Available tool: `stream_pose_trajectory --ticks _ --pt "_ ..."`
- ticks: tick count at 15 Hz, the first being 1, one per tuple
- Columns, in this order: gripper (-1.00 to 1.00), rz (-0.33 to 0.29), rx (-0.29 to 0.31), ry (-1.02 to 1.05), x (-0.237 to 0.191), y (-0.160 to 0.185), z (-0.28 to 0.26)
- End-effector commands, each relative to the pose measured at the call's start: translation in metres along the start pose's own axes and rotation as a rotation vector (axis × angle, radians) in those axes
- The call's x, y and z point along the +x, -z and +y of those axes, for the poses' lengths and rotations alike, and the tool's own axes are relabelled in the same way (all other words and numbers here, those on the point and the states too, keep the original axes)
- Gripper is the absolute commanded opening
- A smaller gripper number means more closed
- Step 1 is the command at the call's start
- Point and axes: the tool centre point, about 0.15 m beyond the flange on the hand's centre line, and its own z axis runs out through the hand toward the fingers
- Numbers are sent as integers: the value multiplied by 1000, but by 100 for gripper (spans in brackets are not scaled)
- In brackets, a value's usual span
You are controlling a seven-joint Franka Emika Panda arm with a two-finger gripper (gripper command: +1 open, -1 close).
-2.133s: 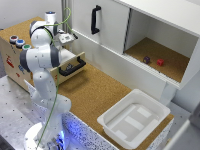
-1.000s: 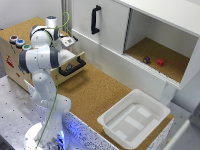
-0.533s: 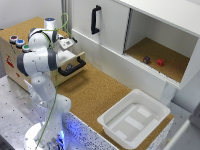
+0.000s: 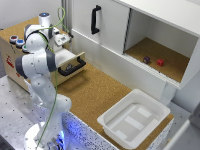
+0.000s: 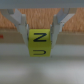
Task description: Place the yellow object on top of the drawer
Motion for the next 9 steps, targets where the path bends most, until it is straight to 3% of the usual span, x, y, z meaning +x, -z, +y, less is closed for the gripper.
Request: stream_pose_trajectory --ticks 1,5,9 --pt "-100 -112 -34 -11 64 56 10" --pt "-100 -111 -26 63 98 58 -4" --pt "-100 -166 -3 79 105 42 -10"
